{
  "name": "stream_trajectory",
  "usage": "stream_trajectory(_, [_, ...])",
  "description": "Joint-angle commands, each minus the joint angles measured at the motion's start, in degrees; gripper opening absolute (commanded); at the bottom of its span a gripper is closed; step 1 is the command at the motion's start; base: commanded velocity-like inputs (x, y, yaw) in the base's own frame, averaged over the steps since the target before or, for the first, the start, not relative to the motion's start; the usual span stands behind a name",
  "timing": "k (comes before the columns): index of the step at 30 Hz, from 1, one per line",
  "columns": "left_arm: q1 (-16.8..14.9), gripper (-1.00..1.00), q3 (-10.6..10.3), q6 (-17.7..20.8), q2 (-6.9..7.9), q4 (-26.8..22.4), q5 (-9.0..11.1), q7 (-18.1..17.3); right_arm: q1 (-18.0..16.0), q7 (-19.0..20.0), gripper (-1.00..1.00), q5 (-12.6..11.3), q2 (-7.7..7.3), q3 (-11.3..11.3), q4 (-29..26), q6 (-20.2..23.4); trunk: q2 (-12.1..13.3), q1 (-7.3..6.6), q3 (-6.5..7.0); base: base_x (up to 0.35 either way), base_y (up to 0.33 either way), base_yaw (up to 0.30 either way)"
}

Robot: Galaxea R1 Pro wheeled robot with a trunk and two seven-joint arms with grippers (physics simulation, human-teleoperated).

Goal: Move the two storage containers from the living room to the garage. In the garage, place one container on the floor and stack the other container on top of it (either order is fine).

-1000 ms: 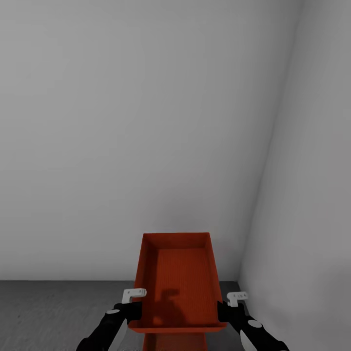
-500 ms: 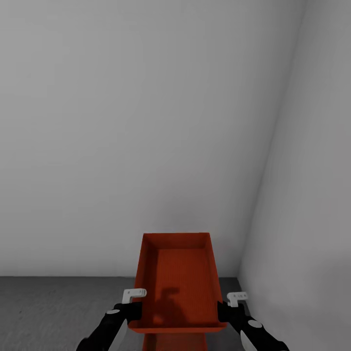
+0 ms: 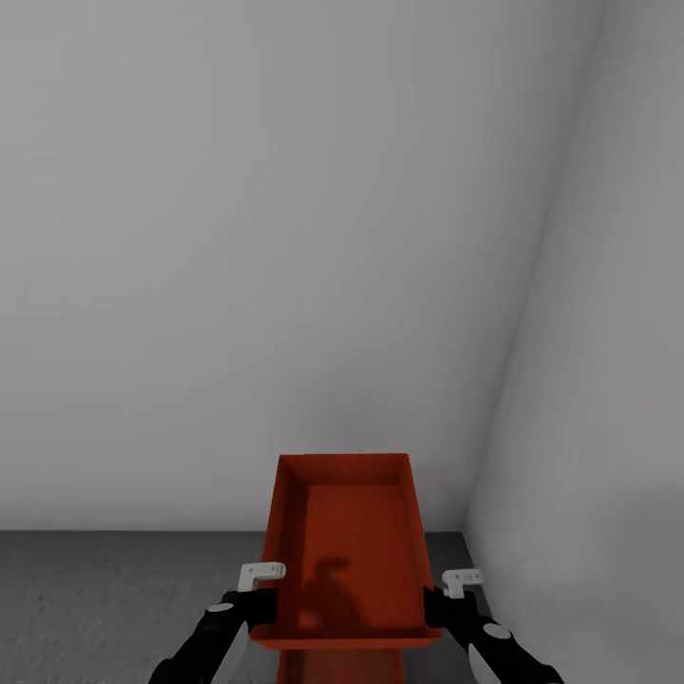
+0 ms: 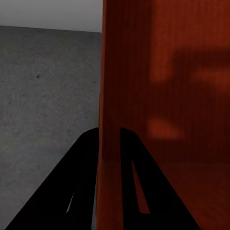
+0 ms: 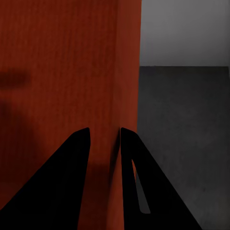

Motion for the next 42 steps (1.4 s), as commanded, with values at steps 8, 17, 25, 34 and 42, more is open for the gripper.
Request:
stream_trajectory(8, [-0.06, -1.0, -0.18, 0.3, 1.06, -0.26, 0.15, 0.2, -0.04, 0.66, -1.0, -0.03, -0.39, 0.65, 0.21, -0.19, -3.33, 1.78, -2.28, 0.0, 0.0, 0.0])
stream_trajectory(17, [-0.06, -1.0, -0.18, 0.3, 1.06, -0.26, 0.15, 0.19, -0.04, 0.66, -1.0, -0.03, -0.37, 0.65, 0.21, -0.19, -6.94, 3.76, -4.72, 0.0, 0.0, 0.0])
stream_trajectory(25, [-0.06, -1.0, -0.18, 0.3, 1.12, -0.26, 0.15, 0.17, -0.04, 0.66, -1.0, -0.03, -0.4, 0.65, 0.21, -0.19, -10.14, 5.51, -6.89, 0.0, 0.0, 0.0])
stream_trajectory(34, [-0.06, -1.0, -0.18, 0.3, 1.14, -0.26, 0.15, 0.15, -0.04, 0.67, -1.0, -0.03, -0.39, 0.65, 0.21, -0.19, -13.75, 7.49, -9.33, 0.0, 0.0, 0.0])
stream_trajectory(42, [-0.06, -1.0, -0.18, 0.3, 1.07, -0.26, 0.15, 0.13, -0.04, 0.61, -1.0, -0.03, -0.37, 0.65, 0.21, -0.19, -16.96, 9.25, -11.5, 0.0, 0.0, 0.0])
